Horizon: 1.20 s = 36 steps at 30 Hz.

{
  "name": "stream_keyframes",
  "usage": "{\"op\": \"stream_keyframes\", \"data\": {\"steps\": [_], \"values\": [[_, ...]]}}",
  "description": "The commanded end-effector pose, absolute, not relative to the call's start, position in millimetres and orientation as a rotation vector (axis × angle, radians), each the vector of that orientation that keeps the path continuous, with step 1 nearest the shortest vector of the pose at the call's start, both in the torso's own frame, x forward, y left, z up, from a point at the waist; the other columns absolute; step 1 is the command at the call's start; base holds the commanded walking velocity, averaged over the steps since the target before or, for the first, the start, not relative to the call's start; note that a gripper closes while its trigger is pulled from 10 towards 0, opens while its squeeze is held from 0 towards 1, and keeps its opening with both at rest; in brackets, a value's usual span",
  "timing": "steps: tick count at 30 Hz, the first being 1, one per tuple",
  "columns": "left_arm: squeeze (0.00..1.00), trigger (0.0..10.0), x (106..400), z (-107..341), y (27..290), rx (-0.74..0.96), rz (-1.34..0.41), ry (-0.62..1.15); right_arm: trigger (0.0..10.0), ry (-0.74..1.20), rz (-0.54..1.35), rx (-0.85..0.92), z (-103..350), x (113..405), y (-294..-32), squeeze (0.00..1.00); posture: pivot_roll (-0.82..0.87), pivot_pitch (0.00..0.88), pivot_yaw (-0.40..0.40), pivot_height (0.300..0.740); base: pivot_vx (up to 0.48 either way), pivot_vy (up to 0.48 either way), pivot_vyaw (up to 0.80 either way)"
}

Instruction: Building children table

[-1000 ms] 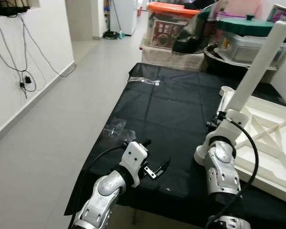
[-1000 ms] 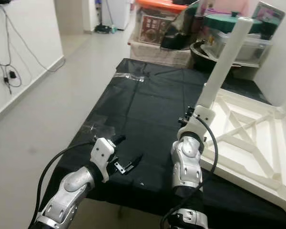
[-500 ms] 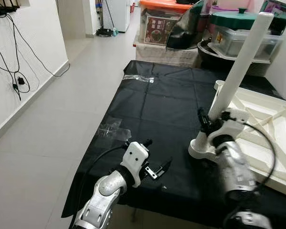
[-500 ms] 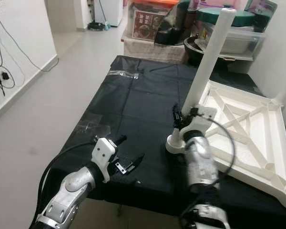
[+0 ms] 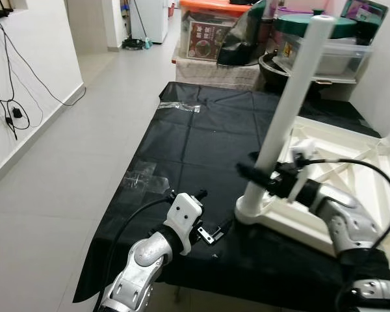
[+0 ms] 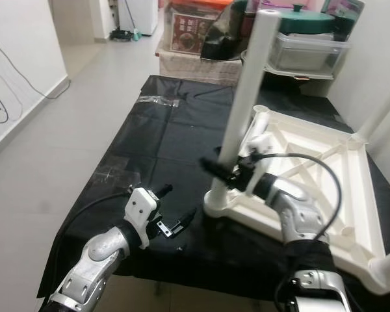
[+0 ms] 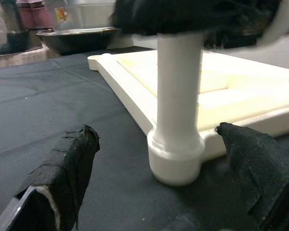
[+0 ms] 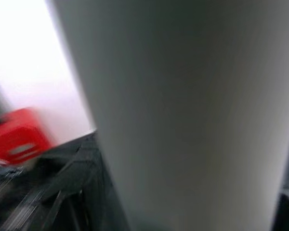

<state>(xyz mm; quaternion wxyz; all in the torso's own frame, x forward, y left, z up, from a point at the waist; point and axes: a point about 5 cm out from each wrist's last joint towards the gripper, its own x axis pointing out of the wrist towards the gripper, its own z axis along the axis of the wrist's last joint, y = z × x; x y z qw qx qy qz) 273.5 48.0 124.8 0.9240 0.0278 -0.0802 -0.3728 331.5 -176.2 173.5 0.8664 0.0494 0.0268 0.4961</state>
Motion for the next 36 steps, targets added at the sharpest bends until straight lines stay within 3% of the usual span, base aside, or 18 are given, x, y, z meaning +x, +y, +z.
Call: {"op": "stream_keyframes", "data": {"steps": [1,2,4,5,7,10,11,14,15,16,17,18,22,30,31,32,33,36], "values": [[0.00,10.0,273,125,47,0.069,-0.770,-0.167,10.0,0.123,1.178,0.086,167,328,-157,0.00,0.11,0.000,-0.101,0.740,0.000,0.000,0.00],[0.00,10.0,273,125,47,0.069,-0.771,-0.167,7.5,0.137,1.197,0.079,166,327,-155,0.00,0.11,0.000,-0.101,0.740,0.000,0.000,0.00],[0.00,10.0,273,125,47,0.069,-0.771,-0.166,7.5,0.144,1.208,0.074,165,327,-153,0.00,0.11,0.000,-0.101,0.740,0.000,0.000,0.00],[0.00,10.0,273,125,47,0.068,-0.770,-0.166,0.0,0.140,1.178,0.069,164,329,-152,0.00,0.11,0.000,-0.106,0.740,0.000,0.000,0.00],[0.00,10.0,272,125,47,0.068,-0.770,-0.166,0.0,0.129,1.134,0.055,163,332,-153,0.00,0.11,0.000,-0.106,0.740,0.000,0.000,0.00],[0.00,10.0,272,125,47,0.066,-0.770,-0.165,0.0,0.075,0.877,0.022,161,346,-158,0.00,0.10,0.000,-0.106,0.740,0.000,0.000,0.00],[0.00,10.0,272,125,47,0.065,-0.770,-0.164,0.0,0.042,0.656,0.049,161,355,-167,0.00,0.10,0.000,-0.106,0.740,0.000,0.000,0.00],[0.00,10.0,272,125,47,0.064,-0.770,-0.163,0.0,0.028,0.513,0.074,161,360,-175,0.00,0.10,0.000,-0.106,0.740,0.000,0.000,0.00],[0.00,10.0,272,125,47,0.063,-0.770,-0.162,0.0,0.032,0.241,0.093,158,364,-193,0.00,0.10,0.000,-0.099,0.740,0.000,0.000,0.00],[0.00,10.0,272,125,47,0.063,-0.770,-0.162,0.0,0.032,0.241,0.093,158,364,-193,0.00,0.10,0.000,-0.099,0.740,0.000,0.000,0.00],[0.00,10.0,272,125,47,0.063,-0.771,-0.161,0.0,0.041,-0.089,0.125,154,359,-217,0.00,0.09,0.000,-0.094,0.740,0.000,0.000,0.00],[0.00,10.0,272,125,47,0.063,-0.771,-0.161,0.0,0.041,-0.089,0.125,154,359,-217,0.00,0.09,0.000,-0.094,0.740,0.000,0.000,0.00],[0.00,10.0,272,124,47,0.064,-0.775,-0.158,0.0,0.031,-0.567,0.163,147,329,-240,0.00,0.08,0.000,-0.093,0.740,0.000,0.000,0.00],[0.00,10.0,272,123,46,0.069,-0.775,-0.159,0.0,0.018,-0.684,0.191,141,319,-223,0.00,0.09,0.000,-0.099,0.740,0.000,0.000,0.00],[0.00,10.0,272,123,46,0.070,-0.775,-0.160,3.1,0.020,-0.624,0.224,137,324,-209,0.00,0.09,0.000,-0.099,0.740,0.000,0.000,0.00],[0.00,10.0,272,123,46,0.070,-0.775,-0.160,3.1,0.020,-0.624,0.224,137,324,-209,0.00,0.09,0.000,-0.099,0.740,0.000,0.000,0.00],[0.00,10.0,272,122,46,0.070,-0.774,-0.160,10.0,-0.009,-0.523,0.262,138,329,-196,0.96,0.09,0.000,-0.096,0.740,0.000,0.000,0.00],[0.00,10.0,272,121,47,0.072,-0.775,-0.158,10.0,-0.068,-0.422,0.302,143,333,-185,1.00,0.09,0.000,-0.093,0.740,0.000,0.000,0.00]]}}
